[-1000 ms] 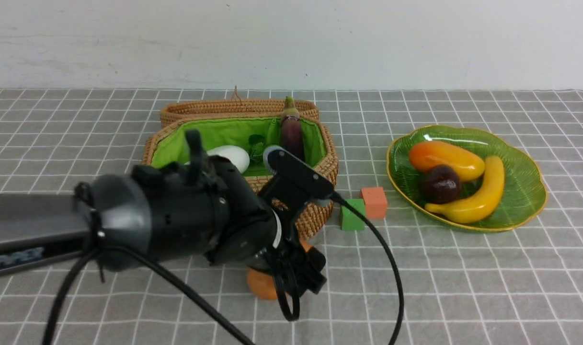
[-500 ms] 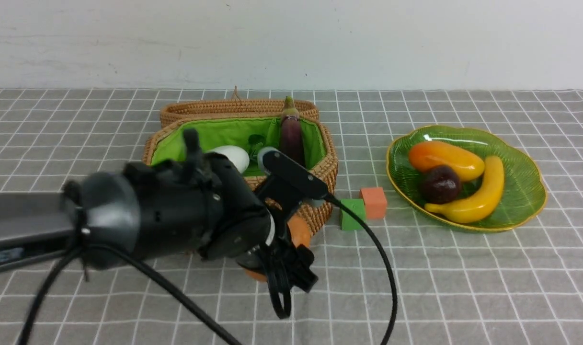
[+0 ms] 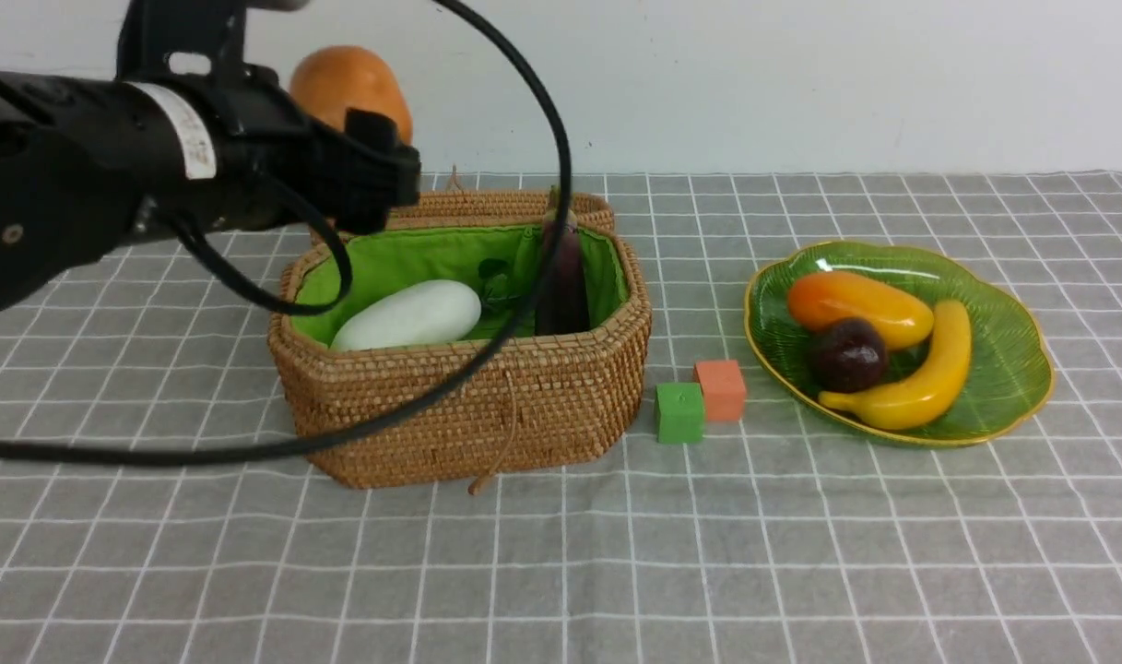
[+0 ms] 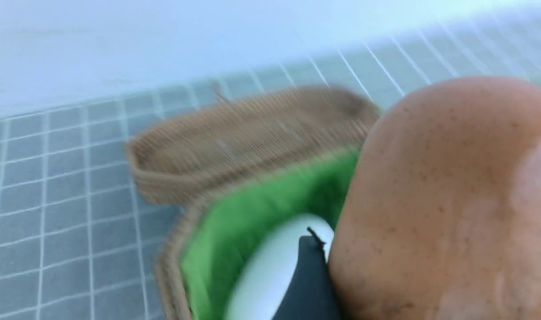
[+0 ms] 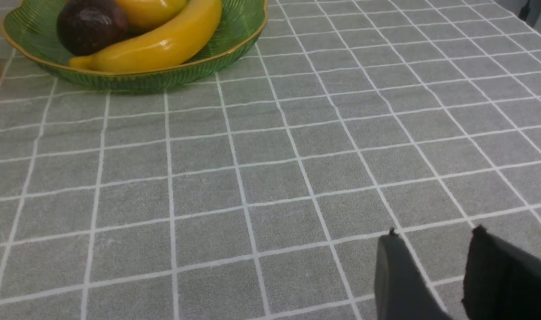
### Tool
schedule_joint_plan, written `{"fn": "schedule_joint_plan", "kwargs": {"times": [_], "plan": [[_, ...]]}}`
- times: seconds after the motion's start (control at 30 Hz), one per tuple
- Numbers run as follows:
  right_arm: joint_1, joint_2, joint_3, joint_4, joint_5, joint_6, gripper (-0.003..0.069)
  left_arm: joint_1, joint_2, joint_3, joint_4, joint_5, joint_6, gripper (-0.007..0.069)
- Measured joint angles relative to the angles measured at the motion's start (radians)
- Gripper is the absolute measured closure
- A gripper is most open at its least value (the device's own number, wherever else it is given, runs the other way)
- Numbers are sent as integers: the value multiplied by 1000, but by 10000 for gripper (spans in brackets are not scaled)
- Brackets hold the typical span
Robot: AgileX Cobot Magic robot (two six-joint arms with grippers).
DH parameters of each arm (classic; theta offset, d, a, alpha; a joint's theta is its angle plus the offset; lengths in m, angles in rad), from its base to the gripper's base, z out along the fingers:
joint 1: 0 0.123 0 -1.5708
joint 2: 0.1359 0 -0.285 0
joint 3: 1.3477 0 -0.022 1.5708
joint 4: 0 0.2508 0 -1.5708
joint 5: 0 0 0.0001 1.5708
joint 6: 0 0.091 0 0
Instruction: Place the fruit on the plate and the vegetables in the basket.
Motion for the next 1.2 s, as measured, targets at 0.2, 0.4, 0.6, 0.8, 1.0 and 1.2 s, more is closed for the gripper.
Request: {"fn": "schedule_joint_plan", "kwargs": {"times": [0.2,0.4,0.6,0.8,1.0,1.2], "plan": [[0,0,0,0,0,0,421,9,204,1,11,-157,-169,63],[0,0,0,0,0,0,421,-17,318,3,28,-208,-181,-14],[0,0,0,0,0,0,421,-17,256,3,61,-97,-182,-34],[0,0,0,0,0,0,421,-17,-23,3,117,196,-182,82],[0,0,0,0,1,0,421,-17,-489,2,74,573,-182,394],[0,0,0,0,1,0,420,-17,-948,97,-92,799,-72,638]]}}
